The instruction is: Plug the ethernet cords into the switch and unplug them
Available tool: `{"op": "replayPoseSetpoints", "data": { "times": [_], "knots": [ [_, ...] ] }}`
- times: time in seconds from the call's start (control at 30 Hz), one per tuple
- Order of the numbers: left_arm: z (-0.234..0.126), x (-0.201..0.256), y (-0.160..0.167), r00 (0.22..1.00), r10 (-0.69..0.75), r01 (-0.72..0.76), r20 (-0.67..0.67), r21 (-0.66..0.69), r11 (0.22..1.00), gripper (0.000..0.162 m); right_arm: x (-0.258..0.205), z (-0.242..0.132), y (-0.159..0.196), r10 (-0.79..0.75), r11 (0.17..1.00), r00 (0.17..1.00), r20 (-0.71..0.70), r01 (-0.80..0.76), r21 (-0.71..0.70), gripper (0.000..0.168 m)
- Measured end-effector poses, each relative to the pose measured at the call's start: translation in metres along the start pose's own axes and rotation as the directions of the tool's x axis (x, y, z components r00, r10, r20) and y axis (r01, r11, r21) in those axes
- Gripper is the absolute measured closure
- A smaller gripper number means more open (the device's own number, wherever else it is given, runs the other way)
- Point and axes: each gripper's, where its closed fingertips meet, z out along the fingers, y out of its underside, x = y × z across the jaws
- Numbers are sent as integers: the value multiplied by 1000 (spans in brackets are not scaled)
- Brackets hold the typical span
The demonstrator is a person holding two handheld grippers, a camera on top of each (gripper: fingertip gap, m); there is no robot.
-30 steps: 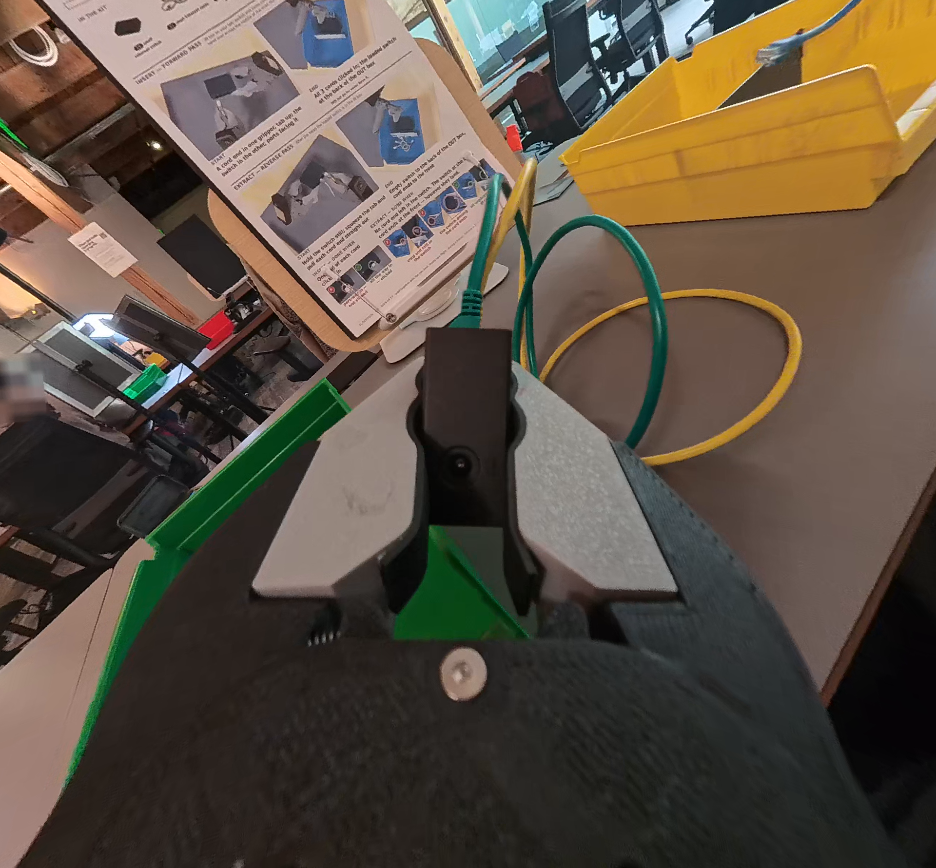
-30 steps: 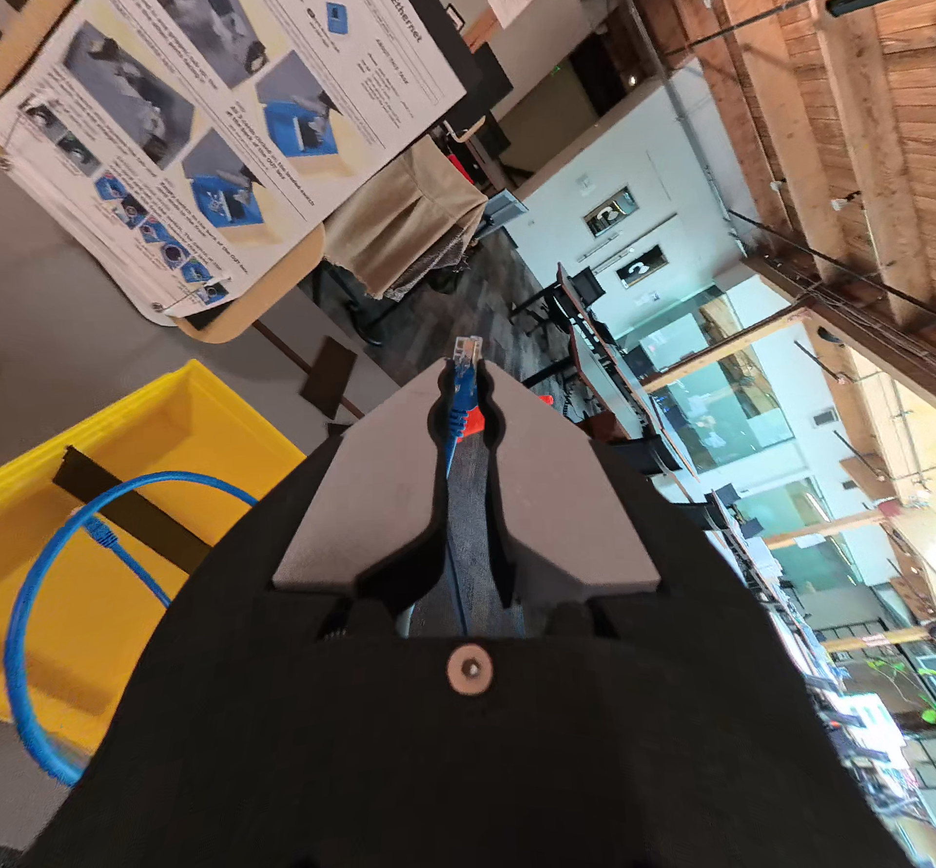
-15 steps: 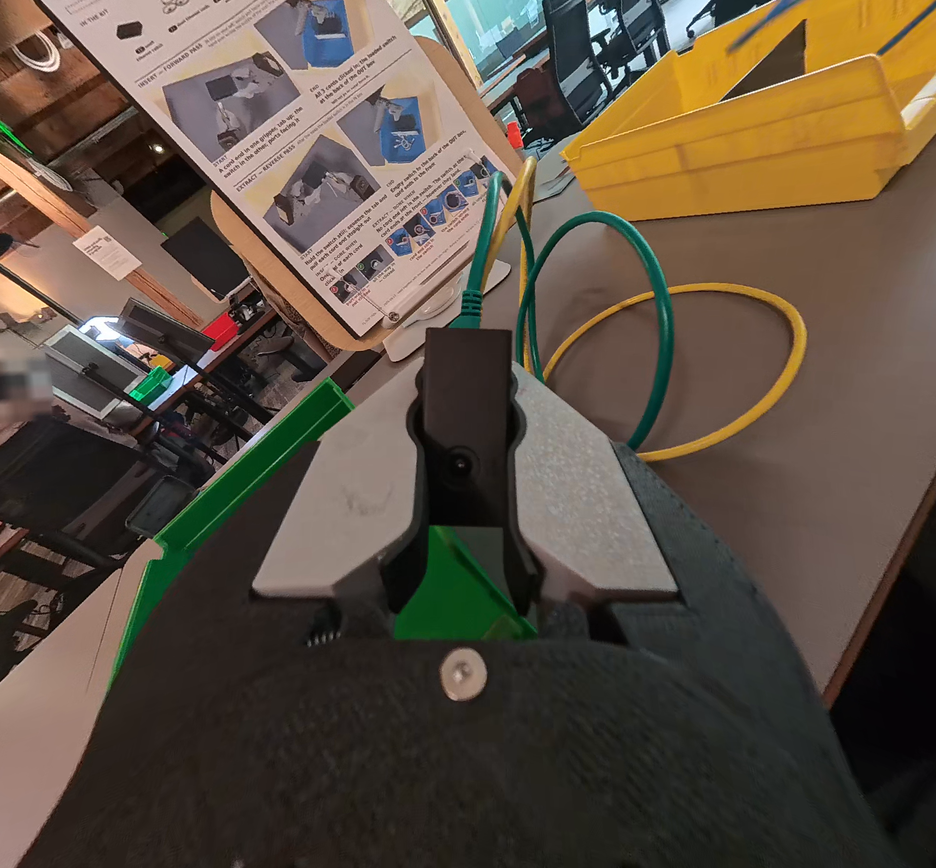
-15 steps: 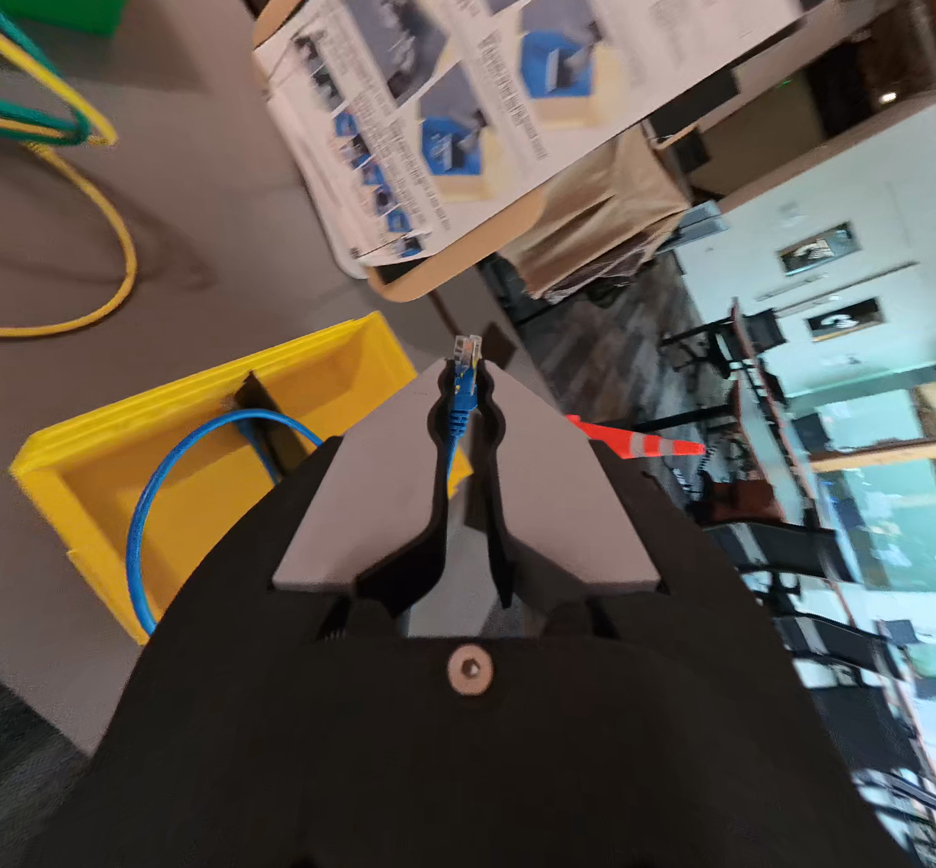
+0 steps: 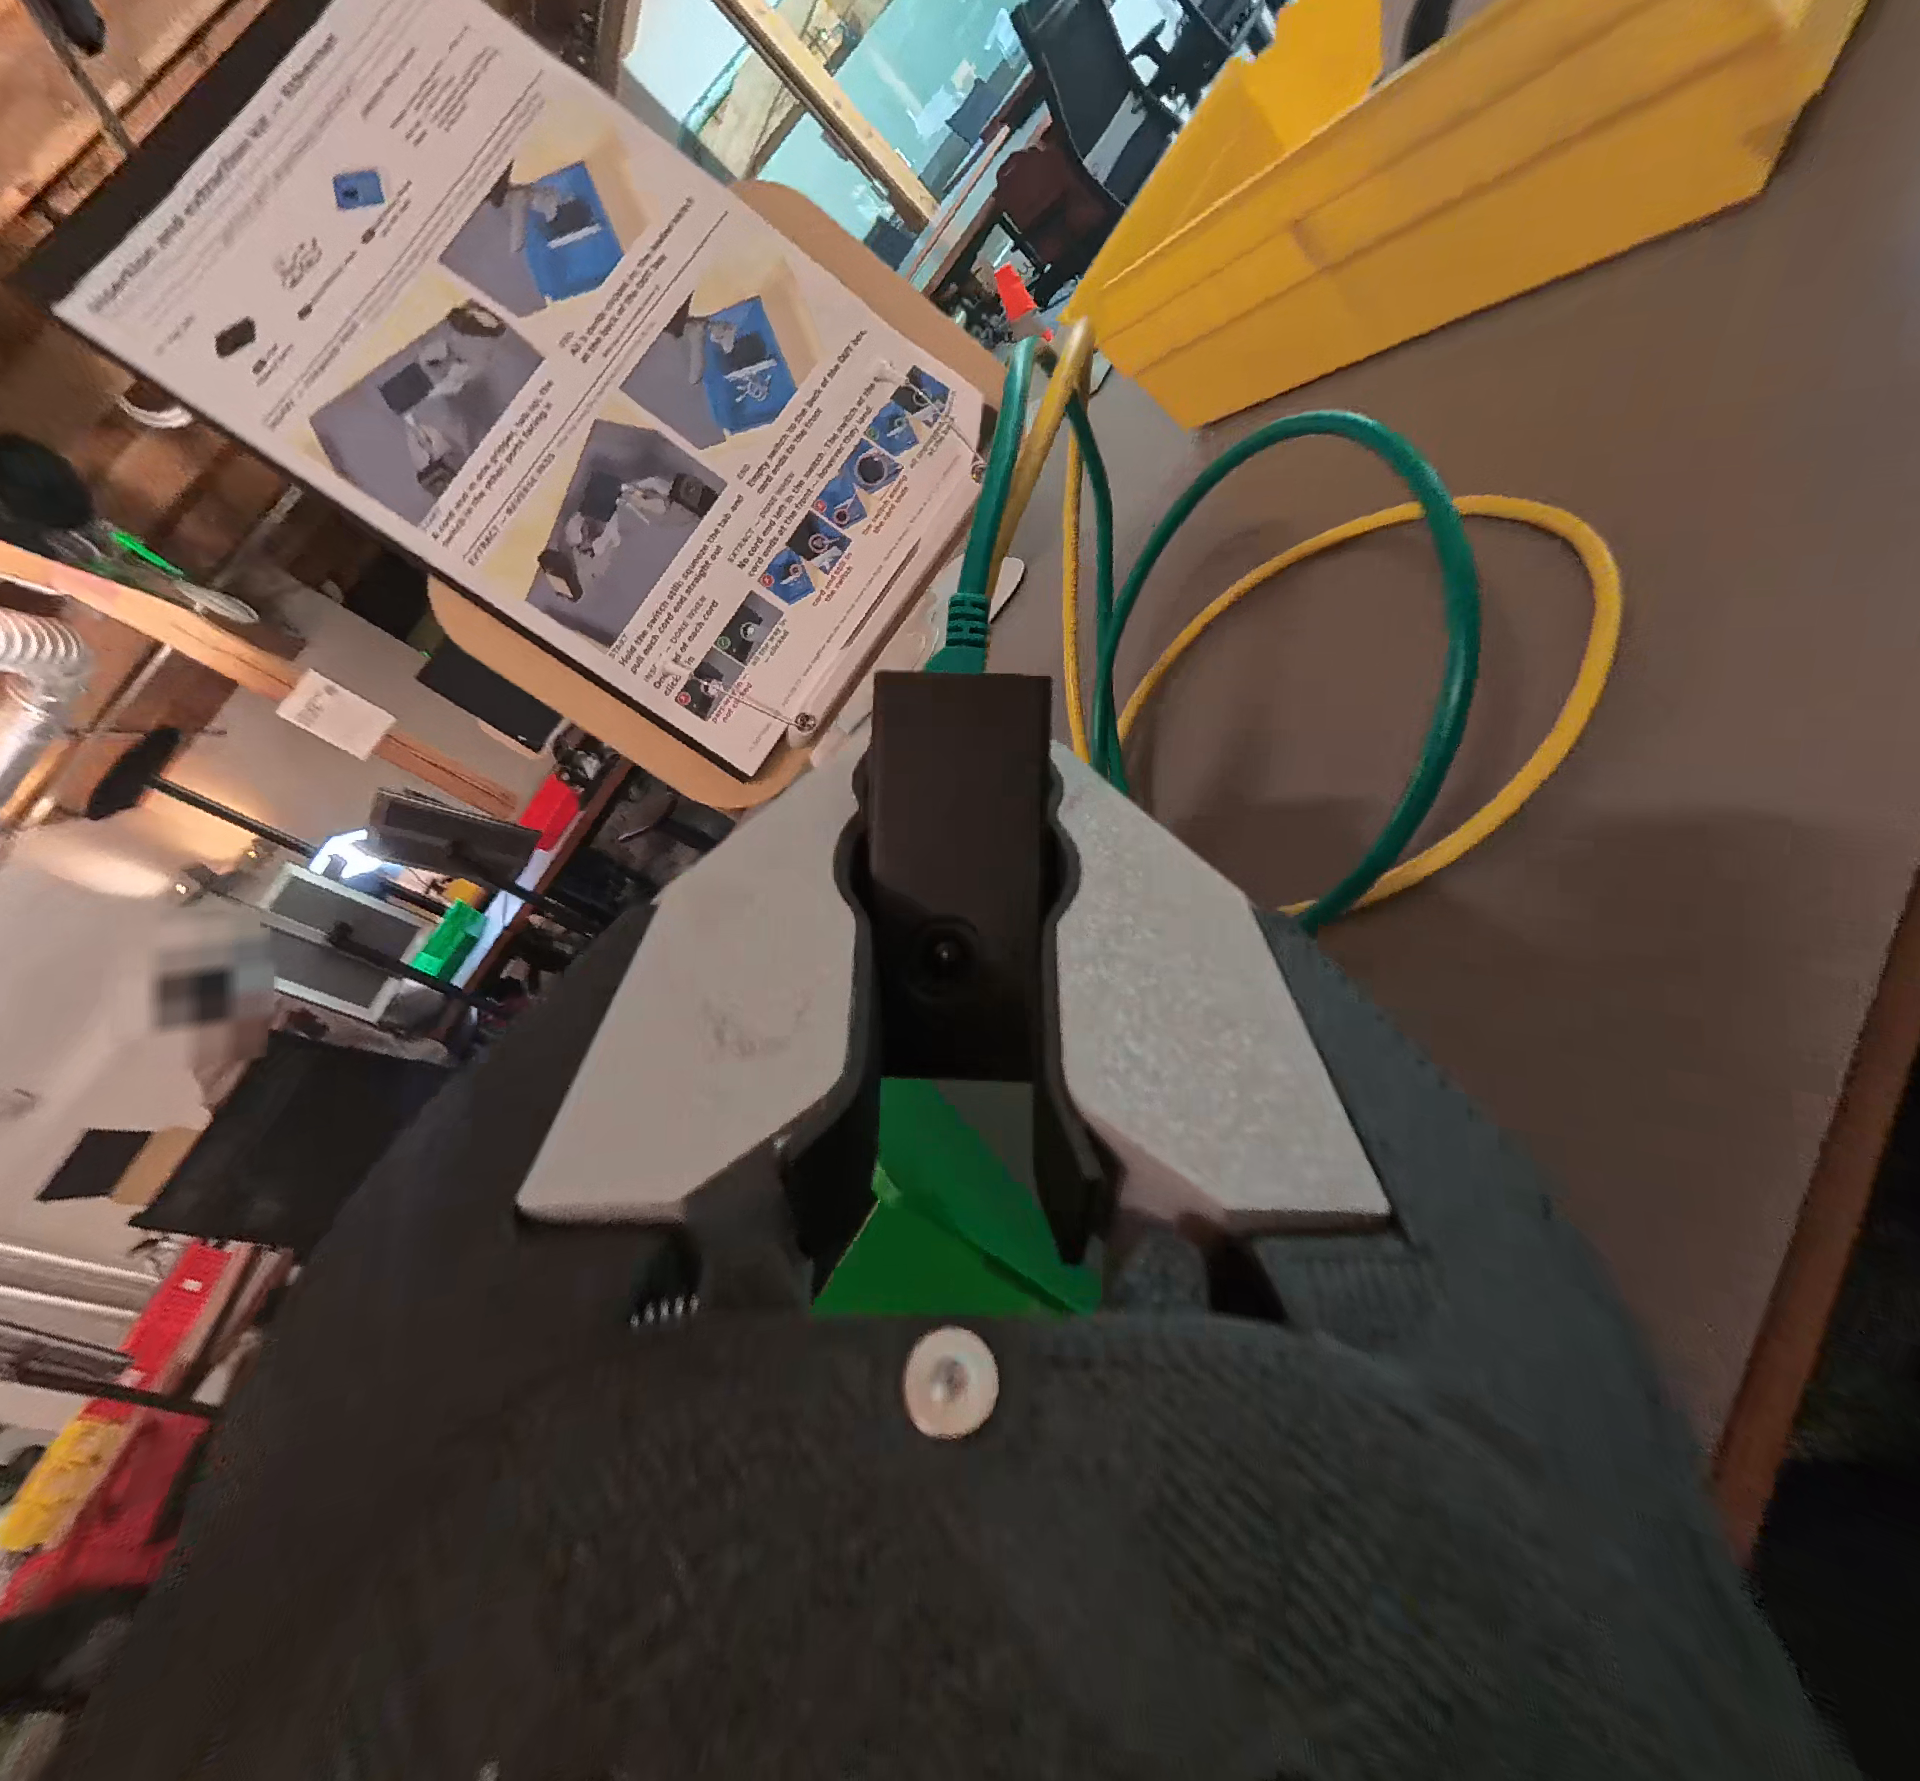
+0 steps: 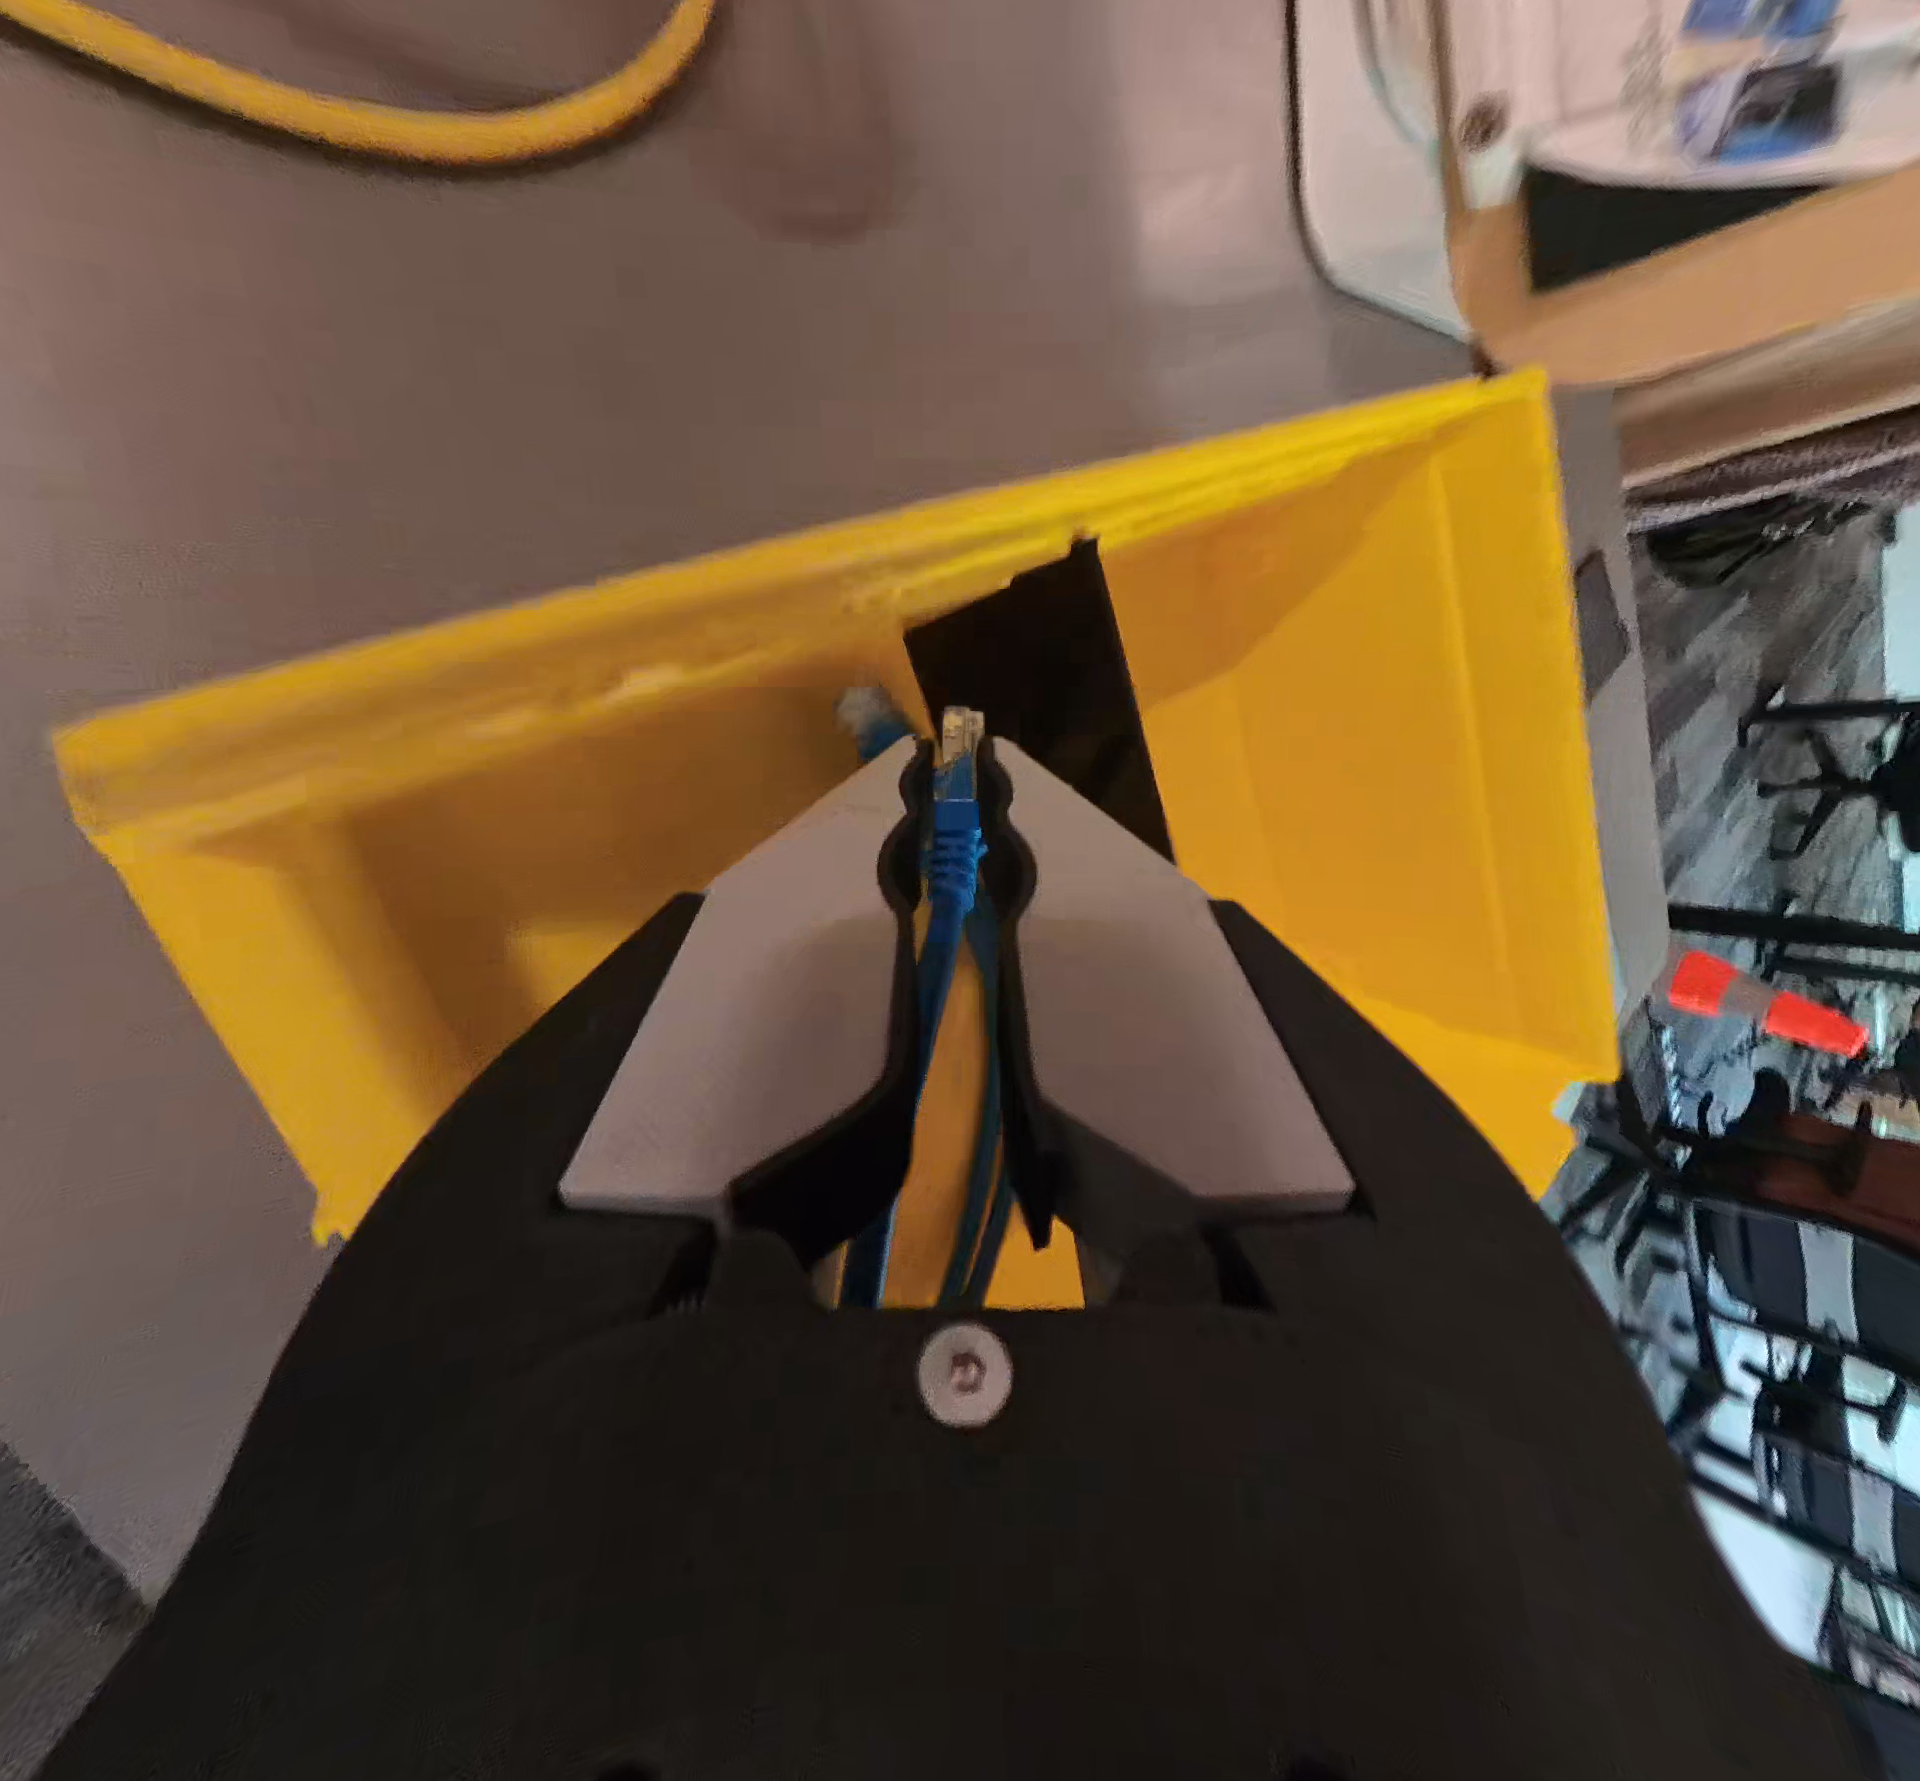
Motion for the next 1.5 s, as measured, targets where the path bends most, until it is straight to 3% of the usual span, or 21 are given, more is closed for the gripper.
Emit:
{"op": "replayPoseSetpoints", "data": {
  "times": [0.03,0.1,0.2,0.33,0.4,0.5,0.6,0.67,0.73,0.83,0.93,1.03,1.27,1.5],
  "knots": [
    [1,3,0,1000,23,-23,-5,-7,1000,135,3,-6,-6,-3,999,1000,-12,4,40,163],
    [3,8,1,999,50,-50,-15,-7,999,135,6,-19,-12,14,997,1000,20,-15,77,151],
    [5,15,2,998,59,-59,-37,-4,998,135,9,-34,0,59,998,995,75,-59,0,130],
    [6,15,2,996,89,-89,-23,-15,996,136,56,-59,16,53,993,988,-147,-68,-93,122],
    [4,16,-2,995,102,-102,-18,-4,995,136,69,-75,6,65,995,974,-219,-79,-53,115],
    [5,19,-3,993,113,-112,-30,2,994,136,58,-92,-29,96,994,980,-172,-86,65,124],
    [7,22,0,993,117,-117,-34,-4,993,135,65,-91,-22,42,996,970,-238,-58,-61,124],
    [6,24,-2,991,127,-127,-36,6,992,136,58,-91,-41,83,996,975,-206,-85,-1,124],
    [5,26,-5,989,141,-140,-40,22,990,136,33,-93,-80,83,990,989,-122,-68,123,124],
    [4,31,-11,984,167,-164,-54,57,985,136,-23,-91,-144,-76,966,996,-54,87,244,132],
    [4,40,-11,975,211,-207,-68,66,976,136,-81,-84,-204,-262,903,963,-71,270,334,142],
    [3,45,-13,969,236,-231,-76,66,971,136,-129,-72,-243,-379,840,922,-79,378,390,140],
    [-2,54,-21,968,211,-197,-139,105,975,136,-146,-31,-267,-516,756,819,-250,573,316,145],
    [-3,56,-25,972,175,-157,-155,127,979,135,-152,-19,-272,-518,716,801,-301,598,360,157]
  ]
}}
